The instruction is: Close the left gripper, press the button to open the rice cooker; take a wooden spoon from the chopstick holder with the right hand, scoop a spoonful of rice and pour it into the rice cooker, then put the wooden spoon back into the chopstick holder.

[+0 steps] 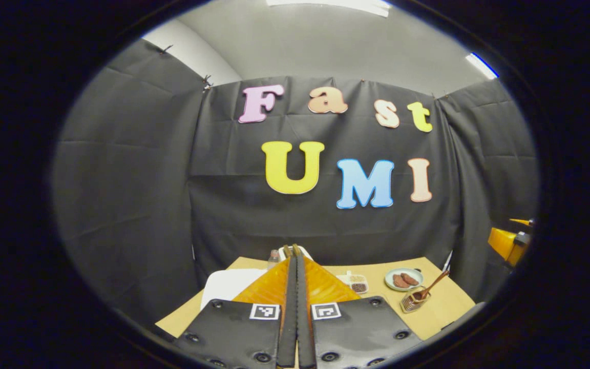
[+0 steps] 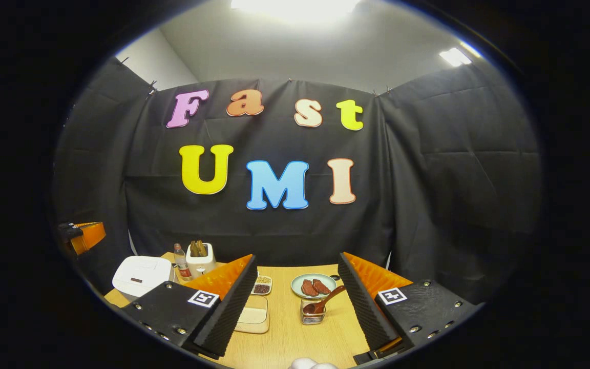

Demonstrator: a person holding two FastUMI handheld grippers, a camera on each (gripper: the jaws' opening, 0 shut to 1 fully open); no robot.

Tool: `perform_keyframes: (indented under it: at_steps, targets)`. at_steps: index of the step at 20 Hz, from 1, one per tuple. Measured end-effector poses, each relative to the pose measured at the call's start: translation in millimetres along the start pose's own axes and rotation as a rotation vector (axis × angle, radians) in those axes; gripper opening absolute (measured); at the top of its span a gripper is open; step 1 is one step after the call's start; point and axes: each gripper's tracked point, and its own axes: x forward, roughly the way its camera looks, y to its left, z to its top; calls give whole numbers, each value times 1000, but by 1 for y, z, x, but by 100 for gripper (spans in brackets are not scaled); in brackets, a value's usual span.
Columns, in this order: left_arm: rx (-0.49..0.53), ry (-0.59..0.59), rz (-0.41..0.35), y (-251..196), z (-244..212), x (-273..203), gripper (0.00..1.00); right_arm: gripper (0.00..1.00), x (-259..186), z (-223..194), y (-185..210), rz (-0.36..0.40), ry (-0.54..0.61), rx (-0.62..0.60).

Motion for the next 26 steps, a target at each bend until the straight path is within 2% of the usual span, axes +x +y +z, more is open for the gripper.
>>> perform_keyframes:
  at_steps: [6,9,12,18,24,25,26]
  targets:
    - [-25,88,108,56,-38,59,9,97,7,-11,6,4,38,-25]
    - [-33,164,189,90,-78,93,10,97,14,-17,10,5,65,-46]
    - [-52,255,238,114,-126,117,10,97,22,-28,18,12,97,-63]
    - [-92,435,272,127,-209,140,10,97,33,-44,33,30,151,-95]
    - [-106,543,285,126,-245,134,10,97,39,-52,42,45,176,-102]
    - [-63,501,288,131,-238,140,10,97,41,-52,43,47,178,-102]
    - [-42,519,290,132,-244,141,9,97,40,-54,43,49,183,-99]
